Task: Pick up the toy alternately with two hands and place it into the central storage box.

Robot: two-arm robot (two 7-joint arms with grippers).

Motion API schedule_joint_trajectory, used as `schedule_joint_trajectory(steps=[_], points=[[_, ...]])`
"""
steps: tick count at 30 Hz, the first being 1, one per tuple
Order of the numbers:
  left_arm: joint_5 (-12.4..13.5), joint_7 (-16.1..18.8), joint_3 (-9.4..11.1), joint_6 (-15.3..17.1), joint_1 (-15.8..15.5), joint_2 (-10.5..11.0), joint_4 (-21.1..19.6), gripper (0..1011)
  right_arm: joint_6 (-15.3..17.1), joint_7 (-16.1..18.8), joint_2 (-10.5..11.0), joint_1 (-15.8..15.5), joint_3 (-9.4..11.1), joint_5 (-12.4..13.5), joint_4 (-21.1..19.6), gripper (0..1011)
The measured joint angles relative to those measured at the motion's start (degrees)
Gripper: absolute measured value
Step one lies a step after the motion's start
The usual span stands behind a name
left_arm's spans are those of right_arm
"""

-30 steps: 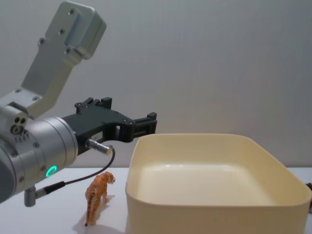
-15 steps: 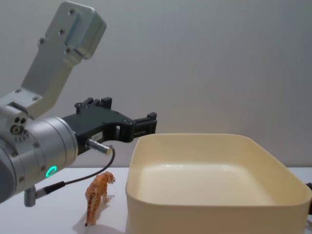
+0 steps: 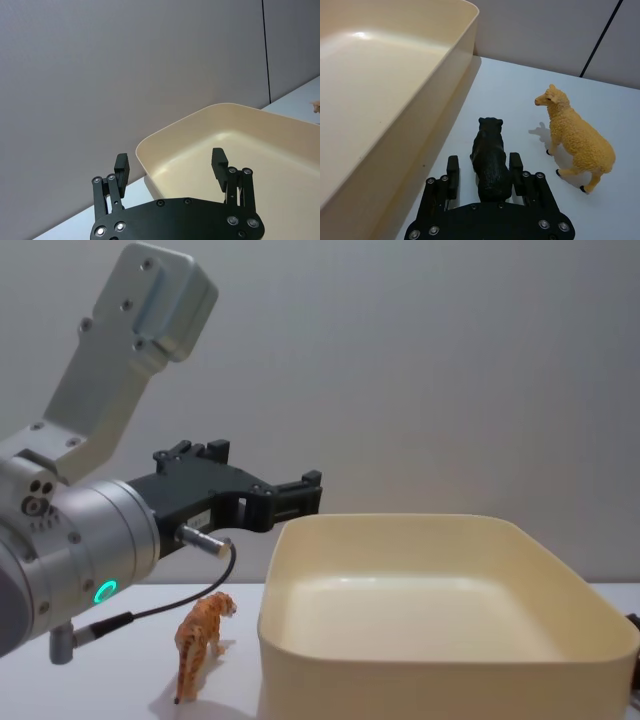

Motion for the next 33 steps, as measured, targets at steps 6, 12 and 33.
schedule_joint_trajectory(steps=[6, 12, 33], points=[[0.0, 0.0, 0.0, 0.0, 0.0, 0.0, 0.0, 1001, 0.1, 0.2, -0.2, 0.4, -0.1, -0.2, 0.5, 430], [0.0, 0.0, 0.0, 0.0, 0.0, 0.0, 0.0, 1001, 0.1, 0.3, -0.3, 0.5, -0.2, -0.3, 0.7, 265], [0.0, 0.0, 0.0, 0.0, 0.0, 0.0, 0.0, 1001, -4.5, -1.3, 1.4, -1.5, 2.2, 4.3, -7.6, 250]])
